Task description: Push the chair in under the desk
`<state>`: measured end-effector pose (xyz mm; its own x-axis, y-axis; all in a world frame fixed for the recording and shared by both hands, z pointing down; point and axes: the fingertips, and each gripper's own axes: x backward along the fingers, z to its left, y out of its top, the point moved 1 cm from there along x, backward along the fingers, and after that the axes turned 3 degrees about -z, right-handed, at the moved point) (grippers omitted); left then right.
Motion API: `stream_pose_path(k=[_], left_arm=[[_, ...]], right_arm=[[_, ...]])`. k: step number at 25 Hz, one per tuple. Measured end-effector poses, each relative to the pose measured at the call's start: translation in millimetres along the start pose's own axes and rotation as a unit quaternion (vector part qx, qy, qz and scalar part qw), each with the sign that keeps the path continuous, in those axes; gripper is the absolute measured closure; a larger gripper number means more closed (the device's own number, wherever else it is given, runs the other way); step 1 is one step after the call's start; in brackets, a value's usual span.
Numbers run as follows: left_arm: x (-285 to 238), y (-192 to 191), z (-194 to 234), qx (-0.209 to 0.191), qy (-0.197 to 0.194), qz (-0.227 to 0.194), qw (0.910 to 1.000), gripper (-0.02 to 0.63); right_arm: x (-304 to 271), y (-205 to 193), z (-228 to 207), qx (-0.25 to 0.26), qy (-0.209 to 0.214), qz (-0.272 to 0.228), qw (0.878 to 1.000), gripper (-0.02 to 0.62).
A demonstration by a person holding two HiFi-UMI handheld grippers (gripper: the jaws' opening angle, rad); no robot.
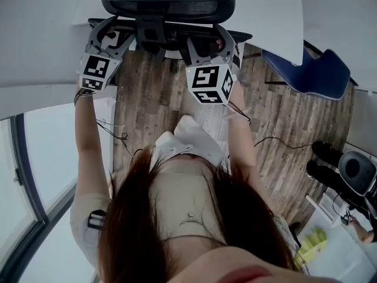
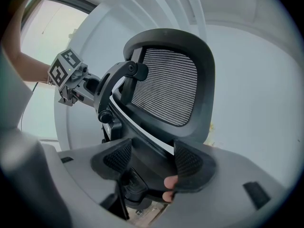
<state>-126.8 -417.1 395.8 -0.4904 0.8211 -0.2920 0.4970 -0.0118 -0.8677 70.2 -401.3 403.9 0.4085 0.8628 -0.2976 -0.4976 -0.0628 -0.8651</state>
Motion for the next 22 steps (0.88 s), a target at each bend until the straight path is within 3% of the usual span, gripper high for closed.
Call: stream_pose_path(k=[11,18,22], left_arm=[[0,-1,2,-0.002,-0.001,-0.003,1.0000,0.334],[-7,-1,3,-0.009,0.004,0.022,0.9997,0.336],[-1,6,-3,0.011,0.005,0.009,0.9999,0.368]], right_arm=[[-1,0,2,-0.001,-0.004,0.005,1.000,0.314],[-1,-3,-5,-0.001,-0.021,0.010,1.000,0.316],[13,-4,-1,-0.020,-0.013,0.015,1.000,0.316]])
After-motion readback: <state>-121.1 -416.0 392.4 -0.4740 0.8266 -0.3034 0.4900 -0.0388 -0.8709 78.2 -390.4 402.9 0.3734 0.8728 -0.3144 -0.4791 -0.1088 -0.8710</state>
